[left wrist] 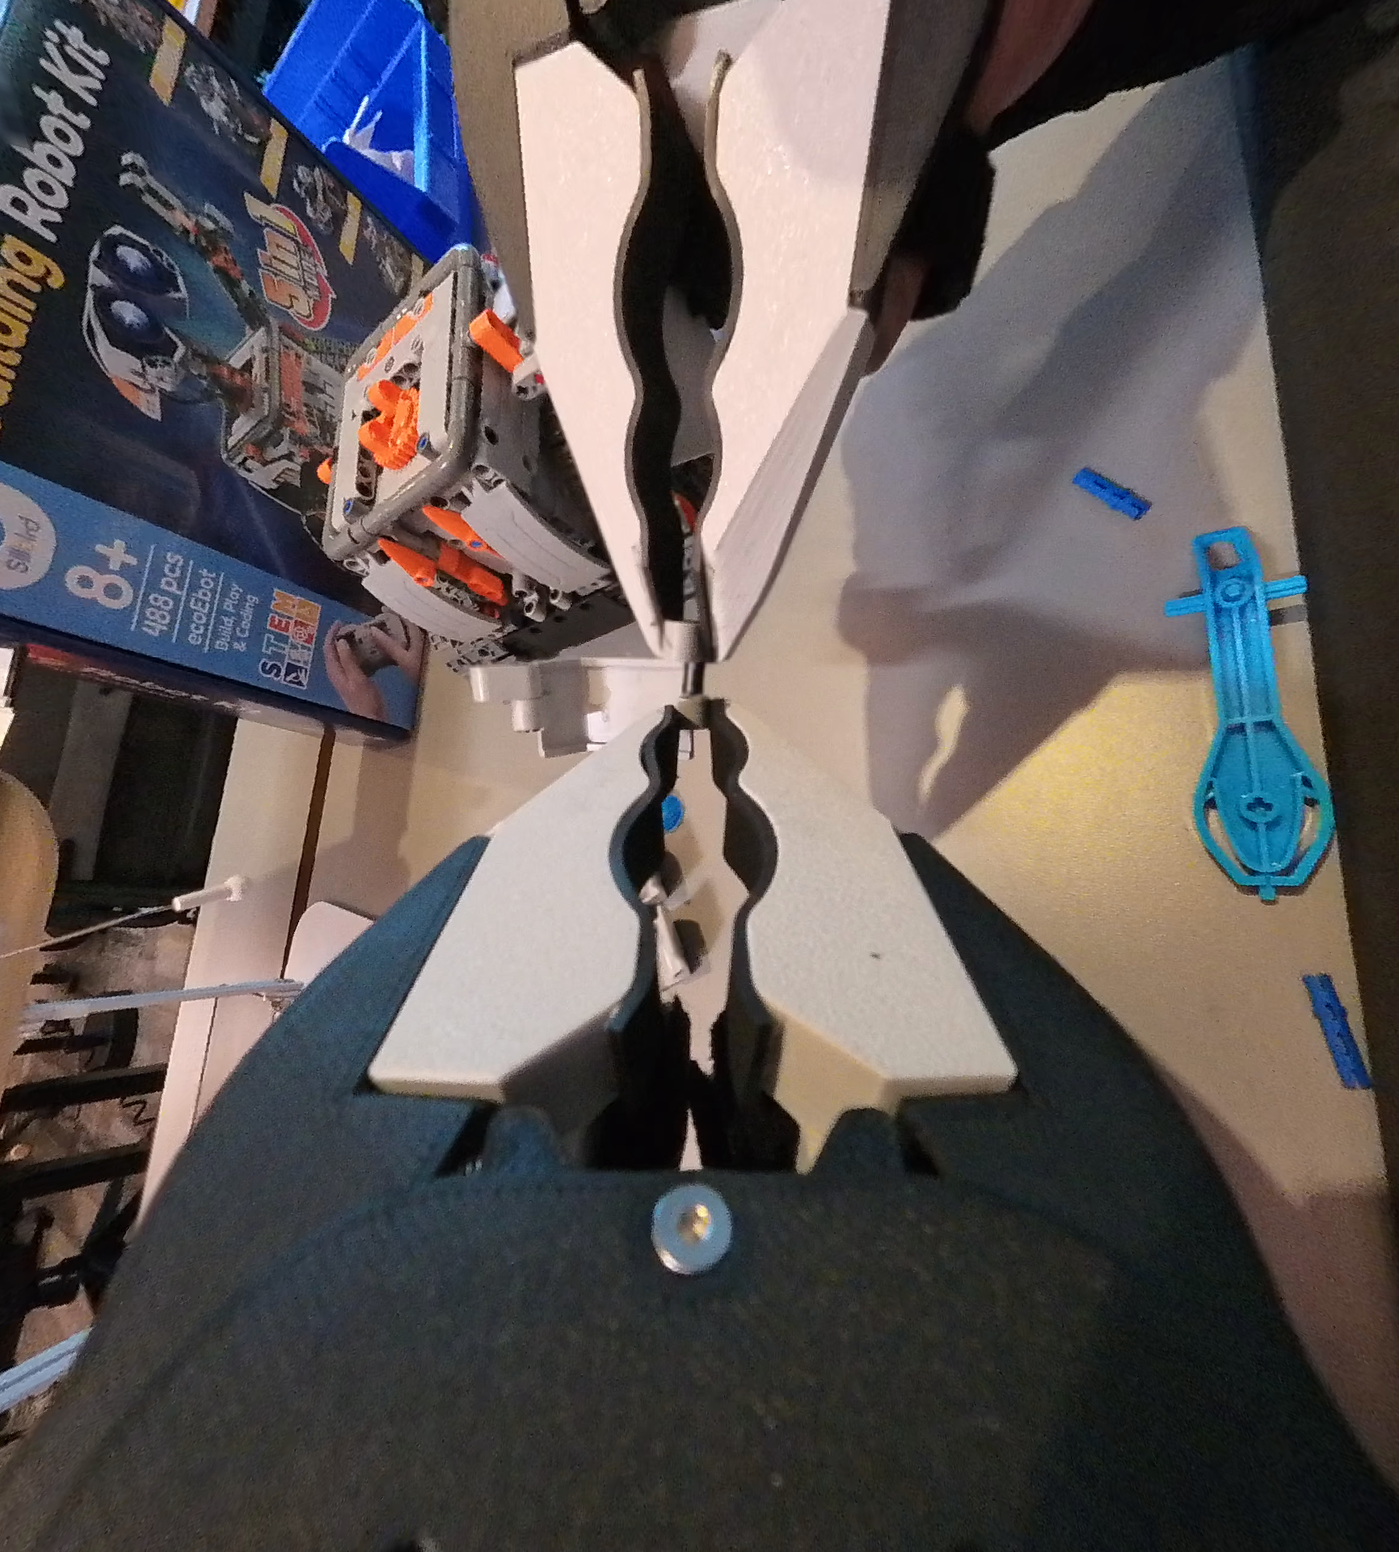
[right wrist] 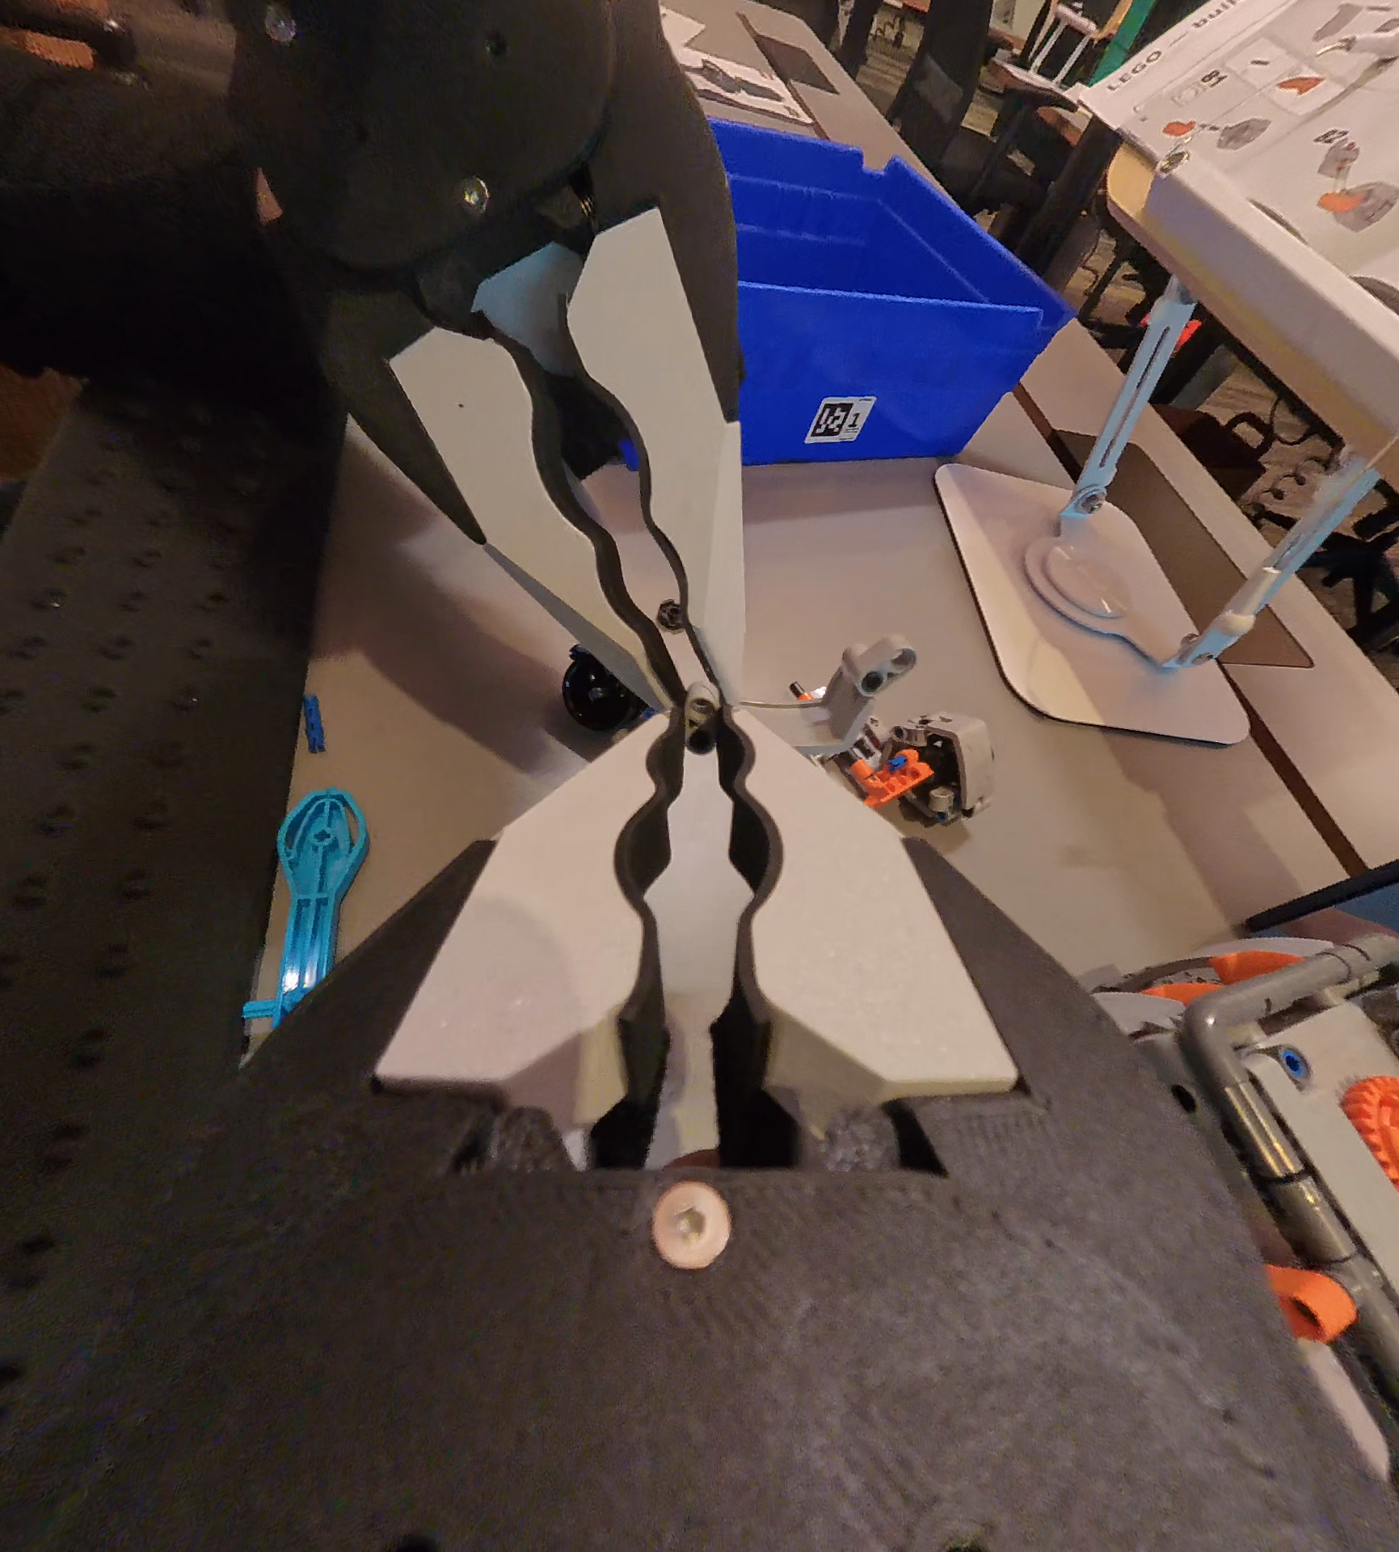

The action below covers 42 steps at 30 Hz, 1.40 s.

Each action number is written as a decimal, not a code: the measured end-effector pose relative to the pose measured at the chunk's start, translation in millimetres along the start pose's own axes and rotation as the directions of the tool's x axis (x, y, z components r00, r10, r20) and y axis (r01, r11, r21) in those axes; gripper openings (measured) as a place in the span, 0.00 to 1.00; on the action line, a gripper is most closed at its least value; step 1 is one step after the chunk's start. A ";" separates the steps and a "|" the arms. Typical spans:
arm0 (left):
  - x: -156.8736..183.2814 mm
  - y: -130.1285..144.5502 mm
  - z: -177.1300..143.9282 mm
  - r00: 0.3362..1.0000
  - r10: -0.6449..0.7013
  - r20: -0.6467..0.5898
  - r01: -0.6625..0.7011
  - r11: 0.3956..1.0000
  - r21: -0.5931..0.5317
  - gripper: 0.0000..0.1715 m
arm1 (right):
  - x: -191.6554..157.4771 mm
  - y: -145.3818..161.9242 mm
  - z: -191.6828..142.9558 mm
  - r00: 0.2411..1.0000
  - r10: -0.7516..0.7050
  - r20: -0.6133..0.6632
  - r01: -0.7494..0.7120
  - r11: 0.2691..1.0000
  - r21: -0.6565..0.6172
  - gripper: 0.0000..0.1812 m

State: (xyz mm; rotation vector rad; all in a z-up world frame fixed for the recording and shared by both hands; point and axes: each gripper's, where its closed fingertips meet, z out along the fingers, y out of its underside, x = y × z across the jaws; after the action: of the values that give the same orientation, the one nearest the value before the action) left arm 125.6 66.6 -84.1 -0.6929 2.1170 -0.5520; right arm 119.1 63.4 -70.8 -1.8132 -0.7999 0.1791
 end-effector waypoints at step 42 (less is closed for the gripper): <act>-1.3 -6.2 3.4 0.977 0.162 0.138 -0.149 0.984 -0.099 0.02 | 1.4 2.5 0.7 1.000 -0.023 0.008 0.023 1.000 0.020 0.03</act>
State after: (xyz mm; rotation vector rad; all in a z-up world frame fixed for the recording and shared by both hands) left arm 130.7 62.3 -81.6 -0.5914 2.0459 -0.3146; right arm 120.9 64.3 -72.9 -1.7847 -0.8217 0.1789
